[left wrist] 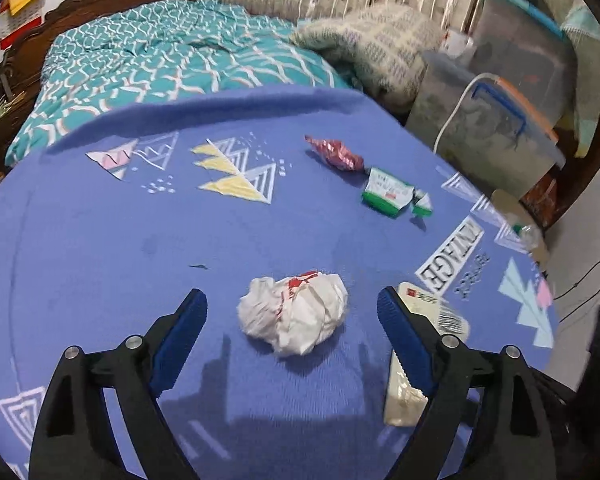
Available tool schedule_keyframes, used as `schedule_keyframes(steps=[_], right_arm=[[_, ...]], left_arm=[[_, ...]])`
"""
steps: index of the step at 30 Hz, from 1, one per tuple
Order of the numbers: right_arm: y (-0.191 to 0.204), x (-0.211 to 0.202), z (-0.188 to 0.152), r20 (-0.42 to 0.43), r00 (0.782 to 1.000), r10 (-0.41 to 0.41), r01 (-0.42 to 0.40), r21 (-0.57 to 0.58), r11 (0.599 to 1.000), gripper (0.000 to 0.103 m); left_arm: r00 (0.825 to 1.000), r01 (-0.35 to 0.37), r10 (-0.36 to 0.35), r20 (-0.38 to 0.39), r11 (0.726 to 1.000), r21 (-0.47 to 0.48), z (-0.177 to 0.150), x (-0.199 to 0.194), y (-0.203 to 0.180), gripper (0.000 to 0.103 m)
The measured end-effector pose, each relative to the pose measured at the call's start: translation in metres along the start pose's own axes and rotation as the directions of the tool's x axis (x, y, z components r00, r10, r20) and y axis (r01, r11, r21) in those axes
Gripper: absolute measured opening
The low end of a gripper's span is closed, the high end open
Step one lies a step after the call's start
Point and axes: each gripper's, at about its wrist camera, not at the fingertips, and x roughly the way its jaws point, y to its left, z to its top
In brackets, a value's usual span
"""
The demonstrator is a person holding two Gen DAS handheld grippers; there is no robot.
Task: Collect trash
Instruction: 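Grasp the crumpled white tissue with the left tool while the right grasps the beige wrapper, then carry the tissue and beige wrapper over the bin and release both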
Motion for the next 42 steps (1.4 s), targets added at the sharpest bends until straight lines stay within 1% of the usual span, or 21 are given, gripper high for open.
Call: schedule_keyframes(steps=[1, 2, 3, 5, 6, 7, 8, 10, 13, 17, 21, 24, 27, 29, 31, 33, 35, 38, 39, 41, 42], right_arm=[[0.005, 0.006, 0.0, -0.007, 1.0, -0.014, 0.014, -0.024, 1.0, 0.066], [0.009, 0.012, -0.001, -0.018, 0.999, -0.031, 0.03, -0.05, 0.998, 0.041], [0.012, 0.019, -0.004, -0.037, 0.998, -0.043, 0.04, -0.079, 0.996, 0.039], [0.015, 0.019, -0.008, -0.017, 0.999, -0.04, 0.038, -0.109, 0.993, 0.029], [0.015, 0.016, -0.007, -0.005, 0.999, -0.037, 0.036, -0.115, 0.993, 0.027], [0.013, 0.013, -0.007, 0.009, 0.999, -0.041, 0.042, -0.117, 0.992, 0.023], [0.01, 0.008, -0.005, 0.024, 0.999, -0.042, 0.044, -0.112, 0.993, 0.021], [0.0, 0.0, -0.002, 0.057, 0.997, -0.048, 0.053, -0.093, 0.994, 0.019], [-0.023, -0.013, 0.003, 0.084, 0.995, -0.057, 0.061, -0.037, 0.997, 0.019], [-0.057, -0.036, 0.009, 0.14, 0.987, -0.085, 0.08, 0.037, 0.996, 0.019], [-0.094, -0.06, 0.014, 0.194, 0.973, -0.125, 0.104, 0.112, 0.988, 0.018], [-0.124, -0.081, 0.01, 0.23, 0.963, -0.143, 0.104, 0.174, 0.979, 0.018], [-0.157, -0.108, 0.018, 0.284, 0.943, -0.174, 0.11, 0.227, 0.968, 0.018], [-0.184, -0.129, 0.03, 0.329, 0.92, -0.213, 0.125, 0.269, 0.955, 0.018], [-0.213, -0.147, 0.04, 0.361, 0.891, -0.276, 0.167, 0.305, 0.938, 0.018], [-0.243, -0.161, 0.051, 0.373, 0.864, -0.338, 0.215, 0.334, 0.918, 0.018], [-0.276, -0.169, 0.061, 0.365, 0.851, -0.378, 0.24, 0.371, 0.897, 0.018], [-0.311, -0.164, 0.075, 0.335, 0.844, -0.419, 0.28, 0.39, 0.877, 0.018], [-0.324, -0.16, 0.08, 0.323, 0.846, -0.424, 0.285, 0.398, 0.872, 0.018], [-0.34, -0.148, 0.084, 0.305, 0.858, -0.413, 0.273, 0.41, 0.87, 0.021], [-0.344, -0.14, 0.086, 0.3, 0.86, -0.412, 0.271, 0.416, 0.868, 0.022]], left_arm=[[1.0, -0.009, 0.009, -0.018, 1.0, -0.002, -0.001, 0.008, 0.0, 0.065], [0.999, -0.002, 0.002, -0.045, 1.0, -0.009, -0.002, 0.015, 0.001, 0.045], [0.998, 0.017, -0.019, -0.059, 1.0, -0.024, -0.004, 0.019, 0.003, 0.045], [0.999, 0.025, -0.027, -0.04, 0.999, -0.034, -0.008, 0.014, 0.007, 0.04], [0.999, 0.032, -0.033, -0.04, 0.999, -0.037, -0.01, 0.011, 0.008, 0.039], [0.998, 0.047, -0.049, -0.04, 0.998, -0.048, -0.012, 0.006, 0.011, 0.039], [0.997, 0.068, -0.07, -0.036, 0.996, -0.061, -0.014, 0.001, 0.012, 0.039], [0.995, 0.098, -0.1, -0.023, 0.992, -0.079, -0.016, -0.009, 0.012, 0.039], [0.988, 0.152, -0.153, -0.005, 0.985, -0.088, -0.014, -0.022, 0.004, 0.039], [0.98, 0.199, -0.199, 0.002, 0.979, -0.052, -0.008, -0.03, -0.019, 0.039], [0.973, 0.229, -0.229, -0.023, 0.973, 0.008, -0.004, -0.023, -0.054, 0.039], [0.968, 0.246, -0.242, -0.066, 0.967, 0.062, 0.0, -0.008, -0.085, 0.039], [0.96, 0.272, -0.26, -0.104, 0.954, 0.123, 0.014, 0.007, -0.125, 0.039], [0.95, 0.304, -0.286, -0.126, 0.94, 0.153, 0.029, 0.017, -0.156, 0.039], [0.939, 0.335, -0.312, -0.141, 0.924, 0.183, 0.048, 0.024, -0.19, 0.039], [0.93, 0.362, -0.335, -0.148, 0.906, 0.22, 0.066, 0.03, -0.228, 0.039], [0.917, 0.396, -0.366, -0.158, 0.883, 0.254, 0.082, 0.039, -0.268, 0.039], [0.896, 0.443, -0.405, -0.186, 0.849, 0.287, 0.099, 0.058, -0.324, 0.039], [0.89, 0.454, -0.411, -0.198, 0.842, 0.293, 0.103, 0.066, -0.34, 0.039], [0.879, 0.473, -0.422, -0.222, 0.83, 0.296, 0.11, 0.085, -0.369, 0.04], [0.875, 0.48, -0.426, -0.23, 0.827, 0.294, 0.115, 0.096, -0.382, 0.04]])
